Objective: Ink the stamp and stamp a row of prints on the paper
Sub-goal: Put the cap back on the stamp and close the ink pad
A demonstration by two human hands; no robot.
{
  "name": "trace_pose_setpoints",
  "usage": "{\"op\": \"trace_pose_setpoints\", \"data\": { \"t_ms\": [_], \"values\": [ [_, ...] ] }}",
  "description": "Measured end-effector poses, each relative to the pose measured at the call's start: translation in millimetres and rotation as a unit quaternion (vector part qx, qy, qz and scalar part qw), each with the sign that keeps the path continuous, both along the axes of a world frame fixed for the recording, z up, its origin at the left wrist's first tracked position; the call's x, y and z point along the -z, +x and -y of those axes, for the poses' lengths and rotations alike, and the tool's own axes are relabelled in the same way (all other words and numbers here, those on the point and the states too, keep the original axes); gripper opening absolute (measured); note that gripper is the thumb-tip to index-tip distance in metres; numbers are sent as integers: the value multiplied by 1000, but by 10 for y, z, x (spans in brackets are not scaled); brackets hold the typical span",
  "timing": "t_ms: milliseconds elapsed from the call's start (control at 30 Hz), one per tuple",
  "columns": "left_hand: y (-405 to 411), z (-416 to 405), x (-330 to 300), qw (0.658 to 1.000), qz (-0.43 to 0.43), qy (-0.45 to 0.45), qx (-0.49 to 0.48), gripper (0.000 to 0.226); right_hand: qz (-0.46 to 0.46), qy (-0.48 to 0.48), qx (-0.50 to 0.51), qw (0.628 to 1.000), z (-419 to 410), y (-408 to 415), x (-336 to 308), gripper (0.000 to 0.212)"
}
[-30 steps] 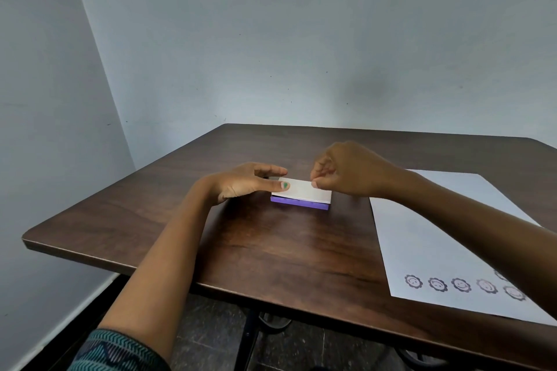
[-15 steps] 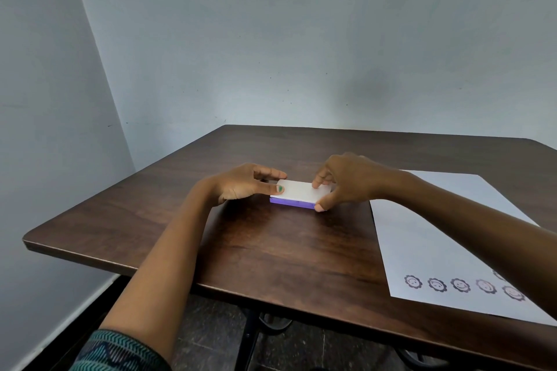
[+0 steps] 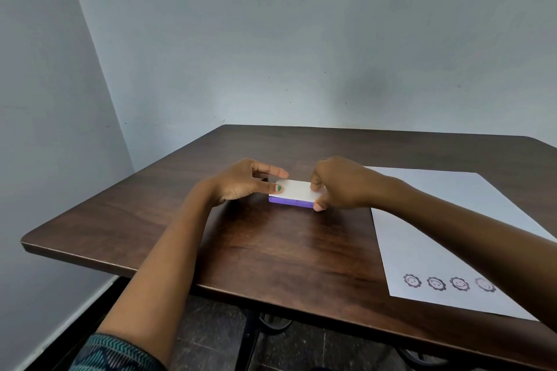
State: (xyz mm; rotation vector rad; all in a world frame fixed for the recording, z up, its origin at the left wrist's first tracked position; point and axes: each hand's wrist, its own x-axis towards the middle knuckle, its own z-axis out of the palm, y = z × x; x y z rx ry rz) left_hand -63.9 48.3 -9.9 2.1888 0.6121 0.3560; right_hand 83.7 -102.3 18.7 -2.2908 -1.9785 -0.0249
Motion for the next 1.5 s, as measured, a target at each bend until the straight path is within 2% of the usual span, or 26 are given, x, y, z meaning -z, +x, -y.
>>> {"op": "trace_pose_setpoints", "data": {
  "t_ms": [267, 533, 700, 1100, 1300, 1500],
  "values": [
    [46, 63, 8, 998, 3, 44, -34, 31, 27, 50, 13, 998, -5, -25, 45, 28],
    [138, 66, 88, 989, 25, 129, -65, 30, 131, 69, 15, 989, -95, -21, 102, 29],
    [171, 51, 113, 987, 24, 144, -68, 30, 154, 65, 20, 986, -111, -4, 123, 31],
    [165, 22, 132, 985, 23, 150, -84, 31, 86, 85, 27, 992, -117, 73, 154, 29],
    [190, 21, 157, 981, 31, 161, -99, 34, 72, 129, 21, 989, -75, 108, 145, 37],
    [331, 166, 143, 958, 43, 263, -107, 46, 47, 224, 24, 973, 19, 246, 100, 43]
  ]
}}
